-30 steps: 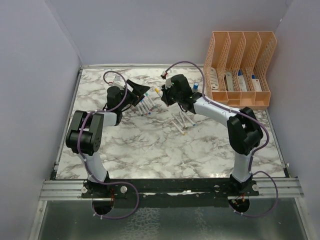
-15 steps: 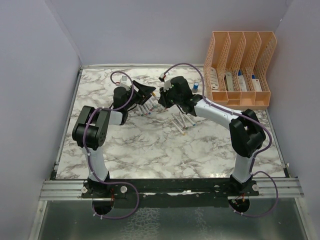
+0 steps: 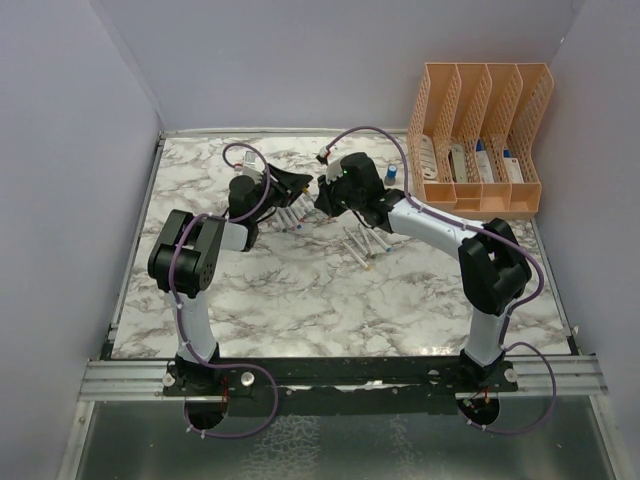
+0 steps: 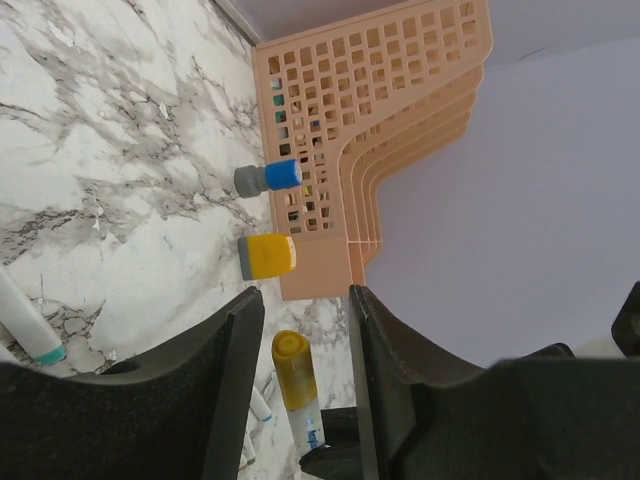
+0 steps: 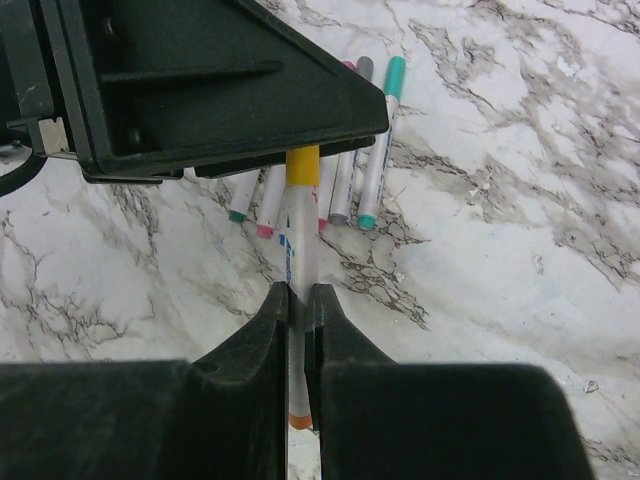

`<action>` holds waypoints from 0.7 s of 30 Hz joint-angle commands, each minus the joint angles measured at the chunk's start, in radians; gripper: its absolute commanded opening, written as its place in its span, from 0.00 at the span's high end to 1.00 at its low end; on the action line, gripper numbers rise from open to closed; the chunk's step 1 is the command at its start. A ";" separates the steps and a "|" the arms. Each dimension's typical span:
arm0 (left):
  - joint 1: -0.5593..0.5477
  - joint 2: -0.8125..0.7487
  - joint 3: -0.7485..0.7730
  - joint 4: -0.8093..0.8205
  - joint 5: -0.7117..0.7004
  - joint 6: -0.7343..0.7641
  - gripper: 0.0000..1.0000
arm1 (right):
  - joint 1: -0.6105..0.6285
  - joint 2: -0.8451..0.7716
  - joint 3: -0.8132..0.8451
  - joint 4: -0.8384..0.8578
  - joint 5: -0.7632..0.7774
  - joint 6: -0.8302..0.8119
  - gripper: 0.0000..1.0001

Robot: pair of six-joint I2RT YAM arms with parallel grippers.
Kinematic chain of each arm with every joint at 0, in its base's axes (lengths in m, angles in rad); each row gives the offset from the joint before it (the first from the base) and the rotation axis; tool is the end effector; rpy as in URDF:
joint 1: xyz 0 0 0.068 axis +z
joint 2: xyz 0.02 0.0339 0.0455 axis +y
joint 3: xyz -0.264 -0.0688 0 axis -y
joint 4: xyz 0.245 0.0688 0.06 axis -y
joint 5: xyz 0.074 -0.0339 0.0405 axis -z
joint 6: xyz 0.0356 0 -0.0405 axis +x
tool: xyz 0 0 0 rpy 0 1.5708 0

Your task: Open the pen caps

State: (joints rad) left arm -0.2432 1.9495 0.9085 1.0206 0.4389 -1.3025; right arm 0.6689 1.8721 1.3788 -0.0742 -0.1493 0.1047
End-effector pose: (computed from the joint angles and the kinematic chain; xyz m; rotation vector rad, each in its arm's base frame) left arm 0.3840 -0.1109 0.1755 -0.5636 1.7325 -1.5017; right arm 0.3377 0.2737 0.2437 -0.6966 2.0804 0.6054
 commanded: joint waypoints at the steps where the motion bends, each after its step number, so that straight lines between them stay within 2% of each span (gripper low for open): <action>1: -0.012 0.006 -0.012 0.070 0.023 -0.007 0.60 | 0.009 -0.030 -0.001 0.034 -0.024 0.003 0.99; 10: -0.023 0.005 -0.032 0.089 0.024 -0.009 0.77 | 0.009 -0.040 -0.005 0.043 -0.011 0.003 0.99; 12: -0.024 0.005 -0.035 0.091 0.026 -0.009 0.85 | 0.009 -0.042 -0.006 0.043 -0.009 0.002 0.99; 14: -0.024 0.005 -0.036 0.094 0.027 -0.009 0.97 | 0.009 -0.045 -0.008 0.046 -0.005 0.003 0.99; 15: -0.024 0.006 -0.037 0.096 0.027 -0.010 1.00 | 0.009 -0.046 -0.008 0.047 -0.002 0.003 0.99; 18: -0.025 0.008 -0.037 0.099 0.030 -0.013 1.00 | 0.008 -0.051 -0.010 0.042 0.007 0.003 0.98; 19: -0.025 0.007 -0.037 0.099 0.031 -0.014 1.00 | 0.009 -0.055 -0.010 0.042 0.009 0.002 0.94; 21: -0.026 0.006 -0.037 0.101 0.033 -0.014 1.00 | 0.009 -0.054 -0.008 0.037 0.015 0.003 0.78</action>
State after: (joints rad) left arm -0.2611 1.9495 0.8814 1.0702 0.4416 -1.3155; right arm 0.6689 1.8709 1.3788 -0.0738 -0.1490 0.1059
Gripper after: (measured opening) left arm 0.160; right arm 0.091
